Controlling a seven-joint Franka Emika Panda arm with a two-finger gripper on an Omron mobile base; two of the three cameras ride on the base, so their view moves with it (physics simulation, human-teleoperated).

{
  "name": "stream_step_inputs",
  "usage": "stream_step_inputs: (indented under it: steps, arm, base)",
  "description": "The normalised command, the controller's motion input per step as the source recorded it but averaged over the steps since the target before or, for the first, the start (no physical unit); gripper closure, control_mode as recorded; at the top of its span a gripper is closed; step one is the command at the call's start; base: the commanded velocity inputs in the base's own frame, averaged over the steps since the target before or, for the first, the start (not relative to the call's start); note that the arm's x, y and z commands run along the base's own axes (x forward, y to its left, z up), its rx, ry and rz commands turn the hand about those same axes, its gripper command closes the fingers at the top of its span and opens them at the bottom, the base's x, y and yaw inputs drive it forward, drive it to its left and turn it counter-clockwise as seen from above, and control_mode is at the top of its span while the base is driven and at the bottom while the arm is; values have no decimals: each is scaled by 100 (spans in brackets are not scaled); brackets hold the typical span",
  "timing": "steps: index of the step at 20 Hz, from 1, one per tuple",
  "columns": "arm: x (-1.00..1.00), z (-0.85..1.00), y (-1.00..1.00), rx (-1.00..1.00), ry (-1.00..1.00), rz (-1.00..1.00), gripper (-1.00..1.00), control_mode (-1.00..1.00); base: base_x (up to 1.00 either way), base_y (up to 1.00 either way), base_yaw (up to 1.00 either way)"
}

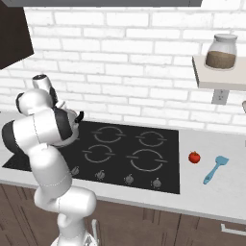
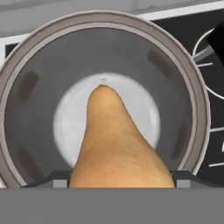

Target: Put the squash and tomato in the pot. Retrieve the spatula and lightly stir the vegetables in the pot.

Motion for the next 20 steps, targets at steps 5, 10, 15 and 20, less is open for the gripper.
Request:
stream_step_inputs:
  steps: [5, 10, 15, 20]
  arm:
    - [27, -11, 15, 0, 0, 0, 100, -100]
    - [24, -16, 26, 0, 0, 0, 100, -100]
    - [22, -25, 26, 0, 0, 0, 100, -100]
    - [11, -25, 6, 0, 0, 0, 100, -100]
  base:
    - [0, 0, 0]
    - [0, 0, 0]
    - [0, 0, 0]
    - [0, 0, 0]
